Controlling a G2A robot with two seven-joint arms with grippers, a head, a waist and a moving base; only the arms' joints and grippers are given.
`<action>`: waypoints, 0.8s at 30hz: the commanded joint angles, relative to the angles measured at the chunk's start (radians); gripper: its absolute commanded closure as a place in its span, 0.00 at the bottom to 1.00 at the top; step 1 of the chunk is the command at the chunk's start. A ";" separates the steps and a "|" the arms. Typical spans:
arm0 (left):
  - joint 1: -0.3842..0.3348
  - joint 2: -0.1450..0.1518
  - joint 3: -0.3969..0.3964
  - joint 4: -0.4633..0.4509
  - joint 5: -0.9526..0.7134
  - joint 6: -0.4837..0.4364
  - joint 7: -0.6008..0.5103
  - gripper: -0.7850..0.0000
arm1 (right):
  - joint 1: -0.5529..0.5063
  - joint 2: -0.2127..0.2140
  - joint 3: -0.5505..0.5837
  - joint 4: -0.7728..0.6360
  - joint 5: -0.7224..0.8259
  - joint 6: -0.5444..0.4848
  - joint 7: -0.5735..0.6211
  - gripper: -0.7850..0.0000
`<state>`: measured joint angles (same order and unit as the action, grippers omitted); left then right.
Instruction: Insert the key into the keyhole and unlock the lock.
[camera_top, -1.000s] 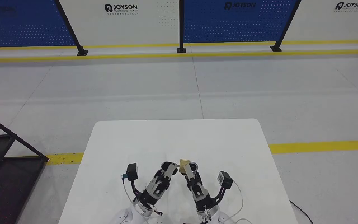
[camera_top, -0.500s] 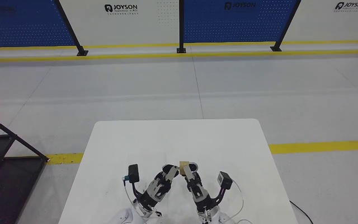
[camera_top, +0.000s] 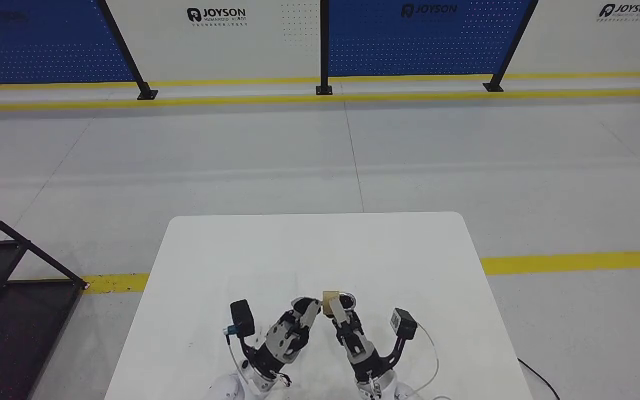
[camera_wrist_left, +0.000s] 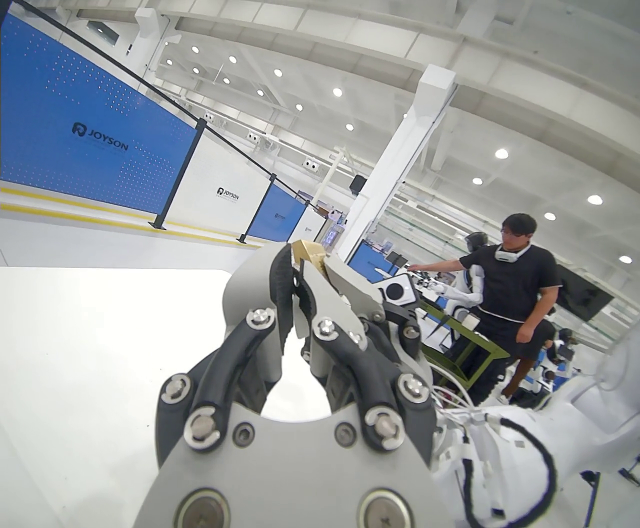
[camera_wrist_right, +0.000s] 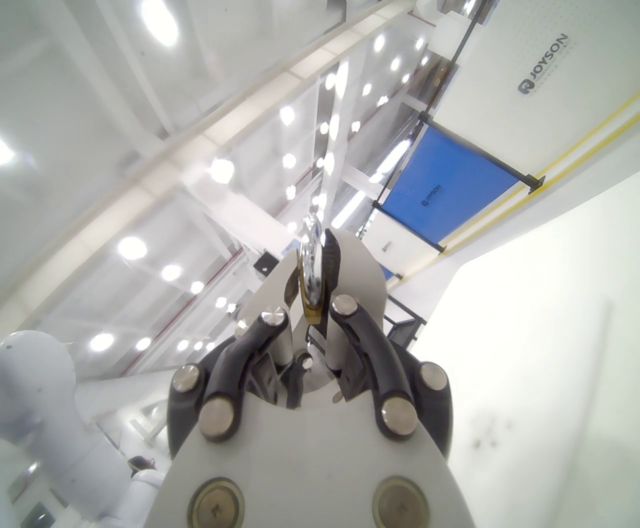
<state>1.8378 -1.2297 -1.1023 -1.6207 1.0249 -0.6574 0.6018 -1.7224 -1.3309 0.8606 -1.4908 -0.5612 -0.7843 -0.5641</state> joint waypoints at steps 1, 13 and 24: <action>-0.002 0.000 0.004 0.007 0.015 0.003 0.016 1.00 | -0.003 0.001 0.002 -0.006 0.001 0.008 0.006 1.00; 0.017 0.015 -0.022 -0.009 -0.220 -0.121 -0.143 0.00 | -0.017 0.004 0.014 -0.025 -0.046 0.014 -0.010 1.00; 0.100 0.079 -0.175 -0.063 -0.578 -0.332 -0.501 0.00 | -0.028 0.019 0.038 -0.034 -0.085 -0.086 0.066 1.00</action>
<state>1.9290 -1.1605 -1.2598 -1.6813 0.4978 -0.9703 0.1646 -1.7521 -1.3151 0.8923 -1.5273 -0.6491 -0.8506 -0.5174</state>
